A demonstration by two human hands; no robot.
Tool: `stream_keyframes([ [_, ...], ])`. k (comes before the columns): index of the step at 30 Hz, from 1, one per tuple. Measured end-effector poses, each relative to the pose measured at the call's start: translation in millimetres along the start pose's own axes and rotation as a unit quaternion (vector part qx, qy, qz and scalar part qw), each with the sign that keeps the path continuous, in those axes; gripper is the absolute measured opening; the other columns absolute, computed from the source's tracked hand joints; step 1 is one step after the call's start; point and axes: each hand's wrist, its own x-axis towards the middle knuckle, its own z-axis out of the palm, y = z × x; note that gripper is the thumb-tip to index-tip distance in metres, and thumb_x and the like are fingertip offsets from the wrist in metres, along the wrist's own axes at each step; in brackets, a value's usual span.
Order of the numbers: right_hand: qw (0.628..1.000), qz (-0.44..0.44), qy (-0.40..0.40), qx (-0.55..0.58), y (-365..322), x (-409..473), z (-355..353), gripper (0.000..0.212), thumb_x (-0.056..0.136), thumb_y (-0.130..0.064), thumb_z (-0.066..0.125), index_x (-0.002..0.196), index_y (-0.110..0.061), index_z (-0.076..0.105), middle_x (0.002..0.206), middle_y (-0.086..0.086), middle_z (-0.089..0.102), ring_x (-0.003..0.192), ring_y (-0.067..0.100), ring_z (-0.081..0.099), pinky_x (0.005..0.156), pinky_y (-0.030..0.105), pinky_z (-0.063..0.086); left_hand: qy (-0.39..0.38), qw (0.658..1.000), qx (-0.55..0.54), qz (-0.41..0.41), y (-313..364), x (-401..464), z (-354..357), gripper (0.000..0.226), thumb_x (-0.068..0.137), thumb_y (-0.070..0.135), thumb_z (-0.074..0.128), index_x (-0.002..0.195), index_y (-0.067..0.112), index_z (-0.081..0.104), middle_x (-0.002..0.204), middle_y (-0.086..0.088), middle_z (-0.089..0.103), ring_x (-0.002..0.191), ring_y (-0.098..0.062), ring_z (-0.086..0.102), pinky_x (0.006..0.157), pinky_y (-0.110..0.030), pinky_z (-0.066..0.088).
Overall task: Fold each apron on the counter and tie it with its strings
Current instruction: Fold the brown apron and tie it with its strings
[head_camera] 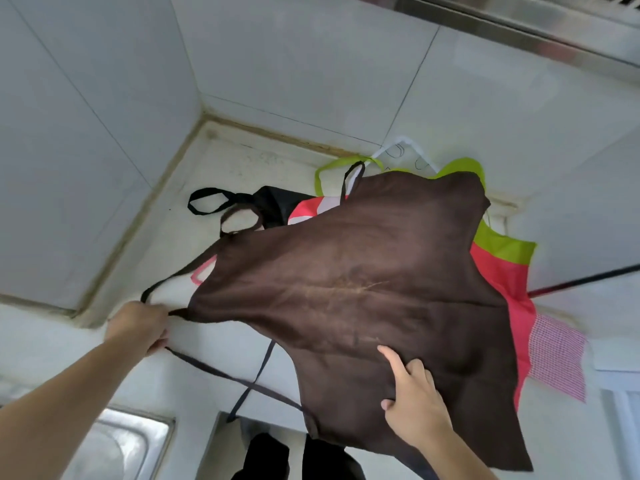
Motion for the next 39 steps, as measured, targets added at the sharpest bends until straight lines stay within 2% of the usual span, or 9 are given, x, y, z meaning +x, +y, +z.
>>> stream_keyframes([
  [3,1.000,0.002,0.005,0.024,-4.2,-2.5,-0.8,0.085,0.093,-0.028,0.060,0.157,-0.052,0.010,0.118,-0.006,0.036,0.119,0.019,0.043,0.100,0.034,0.046,0.052,0.976,0.175,0.118,7.7,-18.7,-2.1,0.040,0.095,0.034,0.054,0.080,-0.002,0.063,0.064,-0.019,0.068,0.066,-0.038,0.069,0.067,-0.046,0.060],
  [5,0.998,-0.003,0.026,0.051,-8.9,-7.6,-0.7,0.075,0.094,-0.028,0.059,0.156,-0.042,0.020,0.124,-0.005,0.041,0.124,0.019,0.045,0.101,0.033,0.046,0.054,0.957,0.189,0.211,16.5,-39.0,11.5,0.043,0.098,0.035,0.053,0.073,0.000,0.061,0.066,-0.019,0.064,0.068,-0.038,0.061,0.069,-0.043,0.052],
  [10,0.988,-0.151,-0.003,-0.022,-23.9,-35.9,6.1,0.071,0.077,-0.059,0.073,0.132,-0.033,0.036,0.127,-0.009,0.038,0.121,0.019,0.041,0.107,0.035,0.040,-0.285,0.869,0.217,0.342,3.4,-112.9,77.3,0.031,0.095,0.033,0.069,0.070,0.015,0.064,0.062,-0.002,0.069,0.053,-0.013,0.062,0.063,-0.031,0.053],
  [14,0.963,-0.203,-0.065,-0.163,-33.2,-43.1,36.8,0.092,0.066,-0.044,0.087,0.138,-0.025,0.033,0.140,0.011,0.034,0.125,0.035,0.036,0.106,0.052,0.038,-0.452,0.753,0.289,0.382,-26.1,-150.5,116.6,0.011,0.085,0.036,0.079,0.091,0.028,0.072,0.089,0.006,0.074,0.082,-0.011,0.069,0.078,-0.023,0.057],
  [20,0.975,-0.210,0.042,-0.056,-20.4,-35.5,25.9,0.016,0.081,-0.023,0.062,0.093,-0.029,0.054,0.094,-0.003,0.056,0.094,0.026,0.063,0.072,0.039,0.053,-0.417,0.635,0.447,0.472,-41.4,-156.4,127.4,0.048,0.069,0.069,0.075,0.105,0.040,0.063,0.106,0.020,0.056,0.099,0.003,0.056,0.090,-0.020,0.049],
  [24,0.974,-0.204,0.087,0.056,-14.8,-33.5,0.8,0.010,0.092,-0.039,0.048,0.097,-0.031,0.050,0.092,-0.006,0.059,0.090,0.021,0.059,0.073,0.038,0.051,-0.382,0.700,0.322,0.510,-26.6,-147.4,123.6,0.017,0.089,0.037,0.073,0.079,0.030,0.061,0.083,0.012,0.063,0.082,-0.004,0.061,0.078,-0.025,0.050],
  [29,0.988,-0.111,0.101,-0.034,24.9,-30.4,-9.3,0.037,0.075,-0.016,0.067,0.109,-0.031,0.062,0.103,-0.007,0.060,0.098,0.021,0.064,0.076,0.036,0.056,-0.437,0.819,0.074,0.366,7.6,-145.3,104.2,0.036,0.094,0.003,0.068,0.064,0.018,0.054,0.063,-0.002,0.044,0.064,-0.019,0.040,0.055,-0.030,0.030],
  [34,0.991,0.064,0.103,-0.055,84.8,-40.6,-43.4,0.048,0.089,-0.009,0.050,0.128,-0.032,0.066,0.120,-0.006,0.065,0.112,0.023,0.065,0.087,0.037,0.052,-0.453,0.836,0.063,0.303,25.2,-134.4,80.7,0.031,0.090,0.026,0.074,0.073,0.008,0.056,0.071,-0.010,0.056,0.068,-0.023,0.052,0.067,-0.032,0.037],
  [39,0.999,0.039,0.025,0.026,124.6,-62.5,-78.3,0.031,0.098,-0.023,0.058,0.127,-0.027,0.067,0.117,0.001,0.072,0.113,0.030,0.065,0.087,0.034,0.048,-0.454,0.820,0.140,0.318,44.8,-147.7,60.5,0.026,0.101,0.024,0.066,0.091,0.000,0.065,0.084,-0.014,0.073,0.076,-0.022,0.066,0.074,-0.030,0.047],
])
